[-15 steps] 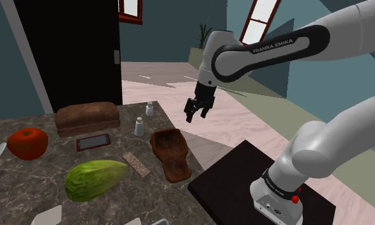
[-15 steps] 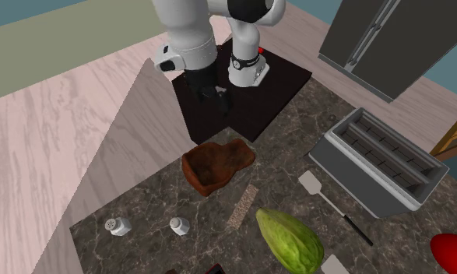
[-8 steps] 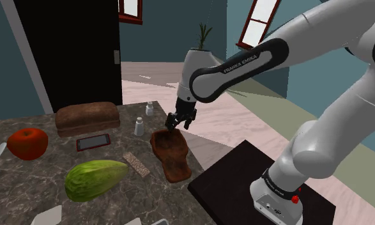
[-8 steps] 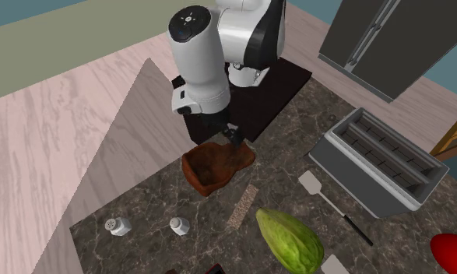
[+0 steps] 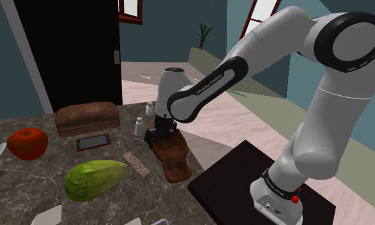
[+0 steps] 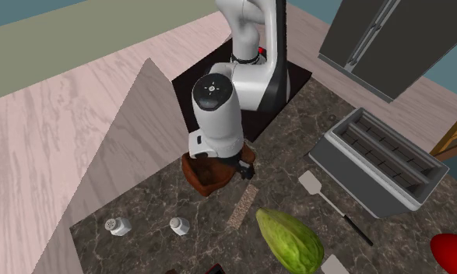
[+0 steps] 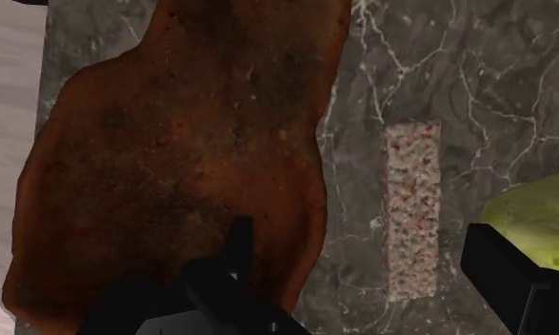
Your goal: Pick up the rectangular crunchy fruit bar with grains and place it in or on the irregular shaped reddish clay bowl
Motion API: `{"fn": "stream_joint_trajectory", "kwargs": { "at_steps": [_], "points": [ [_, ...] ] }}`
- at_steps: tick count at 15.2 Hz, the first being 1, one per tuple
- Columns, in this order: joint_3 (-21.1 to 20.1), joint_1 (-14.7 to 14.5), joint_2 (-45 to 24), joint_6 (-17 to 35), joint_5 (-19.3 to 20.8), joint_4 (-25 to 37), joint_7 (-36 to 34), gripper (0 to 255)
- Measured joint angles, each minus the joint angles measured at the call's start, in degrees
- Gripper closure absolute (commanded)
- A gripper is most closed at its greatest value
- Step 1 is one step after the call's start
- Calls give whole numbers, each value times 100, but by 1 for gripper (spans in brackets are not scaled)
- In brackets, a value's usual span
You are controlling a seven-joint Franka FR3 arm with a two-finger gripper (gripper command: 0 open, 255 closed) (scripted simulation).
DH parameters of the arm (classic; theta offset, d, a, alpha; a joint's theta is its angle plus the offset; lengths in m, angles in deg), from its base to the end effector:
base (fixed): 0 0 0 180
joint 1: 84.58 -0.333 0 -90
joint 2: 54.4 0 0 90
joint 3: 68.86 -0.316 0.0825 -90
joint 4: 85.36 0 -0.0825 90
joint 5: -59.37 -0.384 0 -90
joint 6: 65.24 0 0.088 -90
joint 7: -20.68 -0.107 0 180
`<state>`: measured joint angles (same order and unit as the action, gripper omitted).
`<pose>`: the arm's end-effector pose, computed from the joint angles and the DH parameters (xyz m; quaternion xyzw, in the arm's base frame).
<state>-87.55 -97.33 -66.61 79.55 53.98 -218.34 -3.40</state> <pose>0.4454 0.2732 0.2544 -0.9979 -0.0223 0.0277 0.0544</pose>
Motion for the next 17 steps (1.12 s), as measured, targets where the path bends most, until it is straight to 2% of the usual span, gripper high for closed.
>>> {"fn": "stream_joint_trajectory", "kwargs": {
  "at_steps": [9,17],
  "points": [
    [331,-814,-1942,386,839,1573,-874,0],
    [482,-992,-2565,728,991,1856,-972,0]
  ]
}}
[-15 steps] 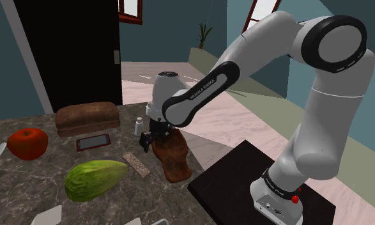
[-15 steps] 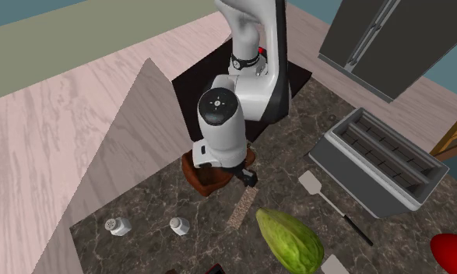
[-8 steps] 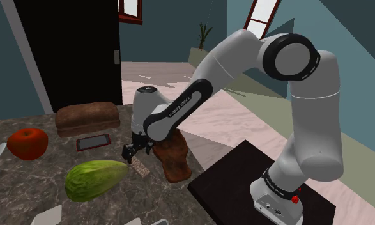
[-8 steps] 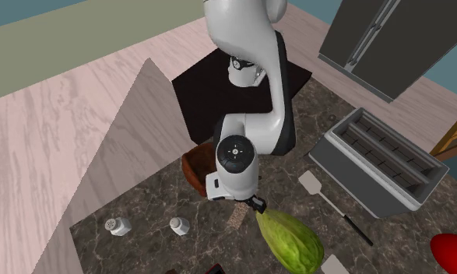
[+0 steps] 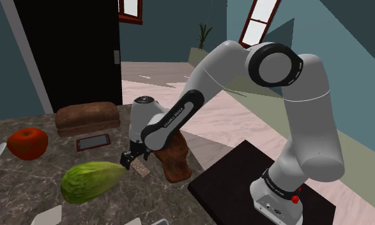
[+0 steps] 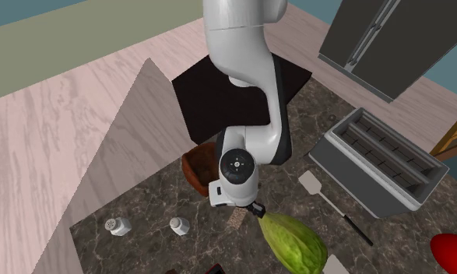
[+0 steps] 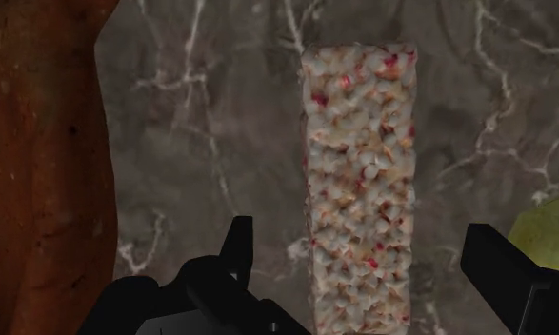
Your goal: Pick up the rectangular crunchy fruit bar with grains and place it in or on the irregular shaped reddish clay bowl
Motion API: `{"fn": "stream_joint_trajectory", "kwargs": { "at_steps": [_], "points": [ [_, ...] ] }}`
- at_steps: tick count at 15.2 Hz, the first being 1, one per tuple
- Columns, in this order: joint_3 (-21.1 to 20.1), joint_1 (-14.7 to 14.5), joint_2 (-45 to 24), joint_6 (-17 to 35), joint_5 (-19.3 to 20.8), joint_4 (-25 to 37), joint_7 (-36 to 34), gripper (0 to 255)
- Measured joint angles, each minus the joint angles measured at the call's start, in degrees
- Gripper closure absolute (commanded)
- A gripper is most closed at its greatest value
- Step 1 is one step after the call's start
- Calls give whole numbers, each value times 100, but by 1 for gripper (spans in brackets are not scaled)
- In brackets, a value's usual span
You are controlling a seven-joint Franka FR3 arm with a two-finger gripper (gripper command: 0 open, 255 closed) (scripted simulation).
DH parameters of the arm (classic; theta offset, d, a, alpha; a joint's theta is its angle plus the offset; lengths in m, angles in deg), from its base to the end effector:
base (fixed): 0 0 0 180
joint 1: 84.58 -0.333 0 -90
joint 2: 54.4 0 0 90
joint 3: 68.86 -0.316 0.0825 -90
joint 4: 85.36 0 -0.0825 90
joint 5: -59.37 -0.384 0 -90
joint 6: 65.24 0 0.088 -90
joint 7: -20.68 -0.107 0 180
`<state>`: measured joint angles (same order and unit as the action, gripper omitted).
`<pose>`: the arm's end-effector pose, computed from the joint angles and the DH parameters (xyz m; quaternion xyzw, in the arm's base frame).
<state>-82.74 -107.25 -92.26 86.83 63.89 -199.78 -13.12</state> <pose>0.4825 0.3601 0.1340 -0.9979 -0.0335 0.0241 0.0502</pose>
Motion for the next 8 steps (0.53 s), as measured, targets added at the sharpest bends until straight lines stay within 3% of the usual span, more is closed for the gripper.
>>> {"fn": "stream_joint_trajectory", "kwargs": {
  "at_steps": [6,7,8],
  "points": [
    [18,-29,-83,14,14,71,-16,0],
    [18,-30,-84,14,15,72,-17,255],
    [21,-28,-75,10,15,73,-18,255]
  ]
}}
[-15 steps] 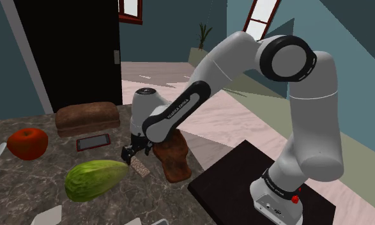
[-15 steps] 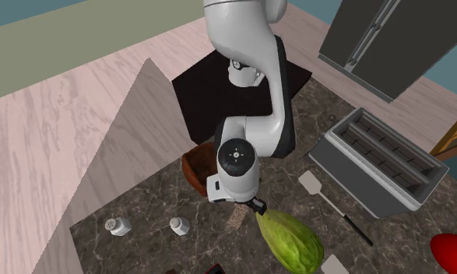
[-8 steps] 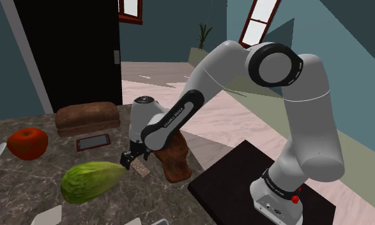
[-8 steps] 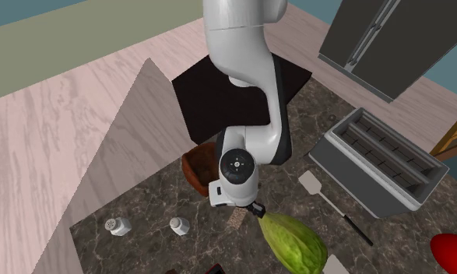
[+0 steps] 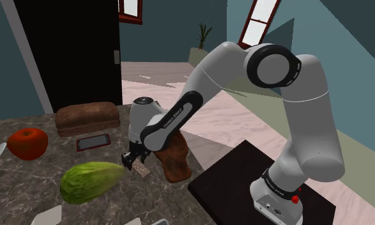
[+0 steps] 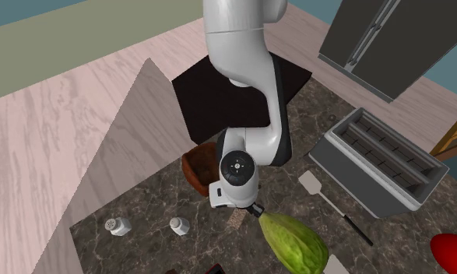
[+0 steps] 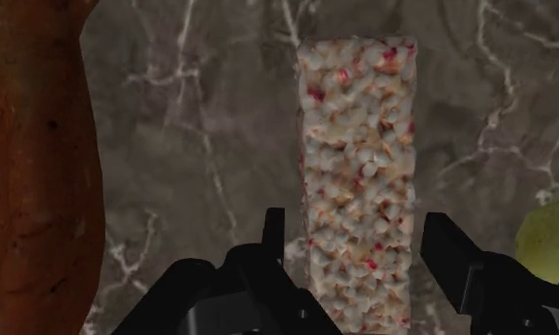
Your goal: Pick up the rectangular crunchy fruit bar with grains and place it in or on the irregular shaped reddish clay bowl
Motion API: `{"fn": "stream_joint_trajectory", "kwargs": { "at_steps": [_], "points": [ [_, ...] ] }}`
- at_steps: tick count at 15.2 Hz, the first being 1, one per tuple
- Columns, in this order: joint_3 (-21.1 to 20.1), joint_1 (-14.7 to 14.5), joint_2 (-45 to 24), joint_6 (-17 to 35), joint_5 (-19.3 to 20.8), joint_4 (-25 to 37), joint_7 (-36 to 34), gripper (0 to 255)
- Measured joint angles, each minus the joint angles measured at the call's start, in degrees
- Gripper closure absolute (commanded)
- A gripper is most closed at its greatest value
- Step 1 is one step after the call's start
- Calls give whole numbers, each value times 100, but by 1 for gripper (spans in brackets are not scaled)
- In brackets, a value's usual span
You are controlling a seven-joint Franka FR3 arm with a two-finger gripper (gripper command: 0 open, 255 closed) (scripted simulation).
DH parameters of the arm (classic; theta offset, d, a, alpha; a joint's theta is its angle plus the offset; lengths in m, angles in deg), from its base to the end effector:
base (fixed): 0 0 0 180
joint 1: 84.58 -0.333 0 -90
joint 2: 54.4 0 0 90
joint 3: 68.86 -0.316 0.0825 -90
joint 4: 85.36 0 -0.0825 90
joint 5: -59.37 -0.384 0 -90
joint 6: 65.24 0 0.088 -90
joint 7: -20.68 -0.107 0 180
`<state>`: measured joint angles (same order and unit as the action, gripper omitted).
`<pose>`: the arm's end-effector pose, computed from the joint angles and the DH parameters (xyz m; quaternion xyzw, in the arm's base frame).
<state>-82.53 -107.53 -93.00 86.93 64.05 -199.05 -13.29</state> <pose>0.4843 0.3621 0.1307 -0.9979 -0.0332 0.0233 0.0502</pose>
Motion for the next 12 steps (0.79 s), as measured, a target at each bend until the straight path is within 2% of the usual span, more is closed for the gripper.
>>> {"fn": "stream_joint_trajectory", "kwargs": {
  "at_steps": [12],
  "points": [
    [-35,31,141,-103,-29,-43,11,255]
  ]
}}
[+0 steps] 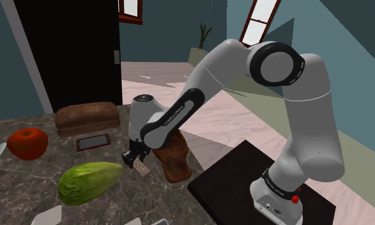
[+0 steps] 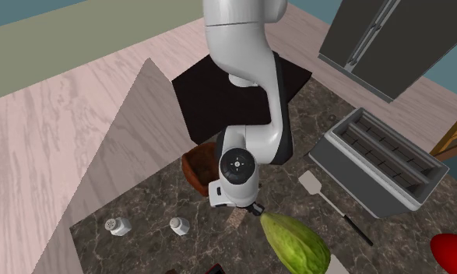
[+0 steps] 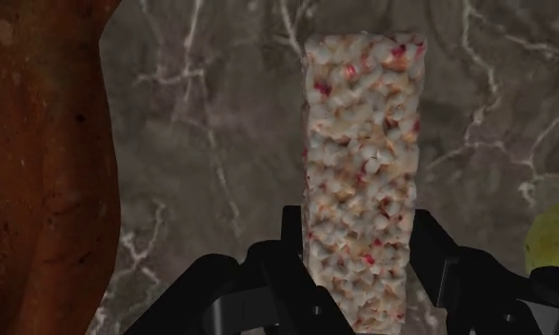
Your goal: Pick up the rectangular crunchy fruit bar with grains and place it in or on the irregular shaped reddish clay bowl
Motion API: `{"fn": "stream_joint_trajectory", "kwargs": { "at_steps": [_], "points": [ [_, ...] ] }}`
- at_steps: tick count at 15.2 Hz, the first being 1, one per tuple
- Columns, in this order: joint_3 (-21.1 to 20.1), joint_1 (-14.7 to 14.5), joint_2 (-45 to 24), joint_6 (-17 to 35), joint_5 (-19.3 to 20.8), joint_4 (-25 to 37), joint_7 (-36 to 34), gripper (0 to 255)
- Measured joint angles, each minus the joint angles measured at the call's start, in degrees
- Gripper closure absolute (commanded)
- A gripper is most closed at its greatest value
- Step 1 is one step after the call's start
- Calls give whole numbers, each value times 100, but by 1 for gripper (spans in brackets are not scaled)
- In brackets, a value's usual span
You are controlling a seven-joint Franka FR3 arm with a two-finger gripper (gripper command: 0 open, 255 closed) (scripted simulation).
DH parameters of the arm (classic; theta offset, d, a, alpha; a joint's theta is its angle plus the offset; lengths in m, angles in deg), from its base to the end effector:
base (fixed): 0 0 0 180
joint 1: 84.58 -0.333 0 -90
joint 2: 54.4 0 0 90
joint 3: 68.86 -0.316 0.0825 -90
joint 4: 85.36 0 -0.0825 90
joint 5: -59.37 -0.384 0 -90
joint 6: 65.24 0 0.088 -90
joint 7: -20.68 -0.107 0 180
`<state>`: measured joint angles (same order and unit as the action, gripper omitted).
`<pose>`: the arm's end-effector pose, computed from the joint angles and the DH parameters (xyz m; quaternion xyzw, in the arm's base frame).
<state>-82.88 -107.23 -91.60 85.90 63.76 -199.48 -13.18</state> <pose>0.4843 0.3620 0.1413 -0.9979 -0.0333 0.0238 0.0500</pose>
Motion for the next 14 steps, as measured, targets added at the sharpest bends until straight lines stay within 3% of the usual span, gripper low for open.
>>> {"fn": "stream_joint_trajectory", "kwargs": {
  "at_steps": [14],
  "points": [
    [-217,167,875,-725,-215,-141,68,255]
  ]
}}
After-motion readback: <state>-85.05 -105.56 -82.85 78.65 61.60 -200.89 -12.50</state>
